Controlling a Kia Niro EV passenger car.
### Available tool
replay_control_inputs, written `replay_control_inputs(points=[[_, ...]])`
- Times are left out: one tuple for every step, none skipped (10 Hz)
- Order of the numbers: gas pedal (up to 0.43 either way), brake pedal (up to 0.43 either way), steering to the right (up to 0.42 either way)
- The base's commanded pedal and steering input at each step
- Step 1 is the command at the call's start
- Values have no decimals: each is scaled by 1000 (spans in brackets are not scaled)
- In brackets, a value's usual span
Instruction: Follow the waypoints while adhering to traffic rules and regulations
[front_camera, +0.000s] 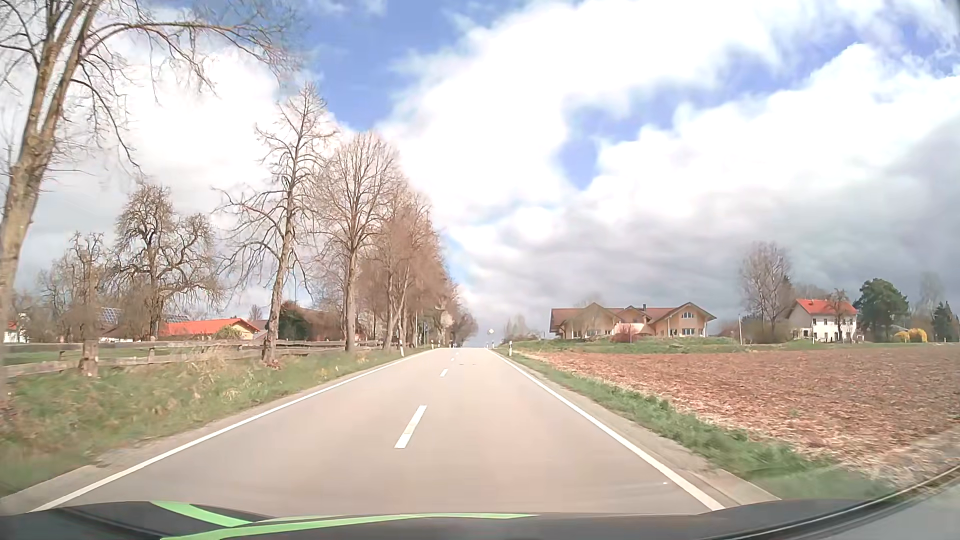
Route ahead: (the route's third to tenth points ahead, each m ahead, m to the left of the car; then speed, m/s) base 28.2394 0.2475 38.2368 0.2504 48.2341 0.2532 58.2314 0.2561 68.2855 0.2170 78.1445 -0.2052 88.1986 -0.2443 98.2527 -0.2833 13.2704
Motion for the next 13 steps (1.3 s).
replay_control_inputs(points=[[358,0,-4],[358,0,-4],[358,0,-4],[358,0,-4],[358,0,-4],[358,0,-4],[358,0,-4],[358,0,-4],[358,0,-4],[358,0,-4],[358,0,-3],[358,0,-2],[358,0,-2]])
